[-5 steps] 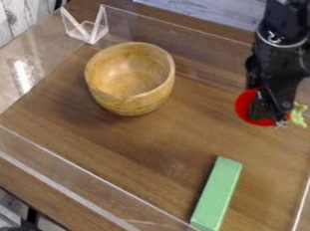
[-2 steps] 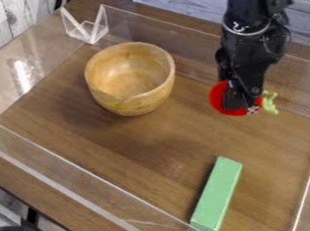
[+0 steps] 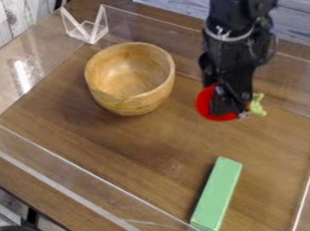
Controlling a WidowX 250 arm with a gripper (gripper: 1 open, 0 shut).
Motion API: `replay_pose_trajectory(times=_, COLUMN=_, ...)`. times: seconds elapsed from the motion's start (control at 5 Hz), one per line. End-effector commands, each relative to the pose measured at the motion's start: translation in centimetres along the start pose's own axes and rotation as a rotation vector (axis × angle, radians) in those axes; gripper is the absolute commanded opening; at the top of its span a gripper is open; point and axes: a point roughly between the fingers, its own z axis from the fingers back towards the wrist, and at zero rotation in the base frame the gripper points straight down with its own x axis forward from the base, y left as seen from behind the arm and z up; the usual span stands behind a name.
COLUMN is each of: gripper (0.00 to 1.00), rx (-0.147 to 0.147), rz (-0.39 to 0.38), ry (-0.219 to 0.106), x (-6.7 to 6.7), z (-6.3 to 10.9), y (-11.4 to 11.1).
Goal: Move the red object to the left side of the table
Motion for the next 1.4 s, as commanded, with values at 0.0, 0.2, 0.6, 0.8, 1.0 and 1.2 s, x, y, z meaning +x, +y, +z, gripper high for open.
replay_pose_trajectory(times=0.0, gripper=0.0, rx=0.034, rz=0.075, ry=-0.039, x=0.6, z=1.9, y=-0.1)
replay_pose_trajectory(times=0.2, gripper=0.0, rx=0.048, rz=0.144, ry=-0.035, x=0.6, z=3.1, y=-0.2)
replay_pose_trajectory(times=0.6, gripper=0.0, rx=0.014, rz=0.212, ry=-0.051, x=2.3, z=3.1, y=0.0)
replay_pose_trajectory(times=0.8, gripper=0.0, rx=0.001, rz=0.27, ry=-0.048, x=2.7, z=3.3, y=0.6)
replay_pose_trajectory(times=1.0, gripper=0.0, rx=0.017, rz=0.325, ry=-0.034, x=1.9, z=4.4, y=2.0)
replay_pose_trajectory(times=1.2, gripper=0.0, rx=0.03, rz=0.35, ry=-0.023, x=-0.7, z=5.2, y=3.2)
